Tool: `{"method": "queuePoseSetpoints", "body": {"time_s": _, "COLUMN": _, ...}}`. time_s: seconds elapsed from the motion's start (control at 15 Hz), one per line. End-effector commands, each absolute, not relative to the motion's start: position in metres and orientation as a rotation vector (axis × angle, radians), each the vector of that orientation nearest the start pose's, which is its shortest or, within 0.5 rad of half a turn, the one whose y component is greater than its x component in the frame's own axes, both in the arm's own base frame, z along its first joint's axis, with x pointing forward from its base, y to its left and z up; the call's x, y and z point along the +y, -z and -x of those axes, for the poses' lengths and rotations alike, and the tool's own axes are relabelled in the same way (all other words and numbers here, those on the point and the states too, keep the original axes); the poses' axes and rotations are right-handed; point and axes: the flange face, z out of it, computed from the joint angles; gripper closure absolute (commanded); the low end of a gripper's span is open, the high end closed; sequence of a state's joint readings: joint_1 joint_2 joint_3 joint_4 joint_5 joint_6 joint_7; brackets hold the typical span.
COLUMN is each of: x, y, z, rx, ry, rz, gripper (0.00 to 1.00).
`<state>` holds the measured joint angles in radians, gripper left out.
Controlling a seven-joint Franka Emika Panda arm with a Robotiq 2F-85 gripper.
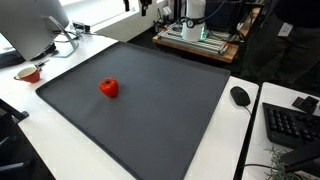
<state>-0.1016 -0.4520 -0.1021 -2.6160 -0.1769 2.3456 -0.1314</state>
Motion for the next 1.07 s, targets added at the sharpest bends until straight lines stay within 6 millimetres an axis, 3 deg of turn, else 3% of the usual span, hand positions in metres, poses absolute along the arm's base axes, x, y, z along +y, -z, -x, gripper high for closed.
{"method": "queuePoseSetpoints", "body": {"time_s": 0.0, "x": -0.058, "y": -0.395, "z": -0.406, "rx": -0.264, "ry": 0.089, "rz": 3.282, "gripper": 0.00}}
{"method": "queuePoseSetpoints", "body": {"time_s": 0.4, "x": -0.007, "y": -0.351, "z": -0.424, "rx": -0.704, "ry": -0.155, "rz": 3.356, "gripper": 0.00}}
{"method": "queuePoseSetpoints", "body": {"time_s": 0.67, "x": 0.033, "y": -0.309, "z": -0.430, "rx": -1.023, "ry": -0.339, "rz": 3.347, "gripper": 0.00}}
{"method": "queuePoseSetpoints", "body": {"time_s": 1.0, "x": 0.063, "y": -0.261, "z": -0.436, "rx": -1.456, "ry": -0.542, "rz": 3.280, "gripper": 0.00}}
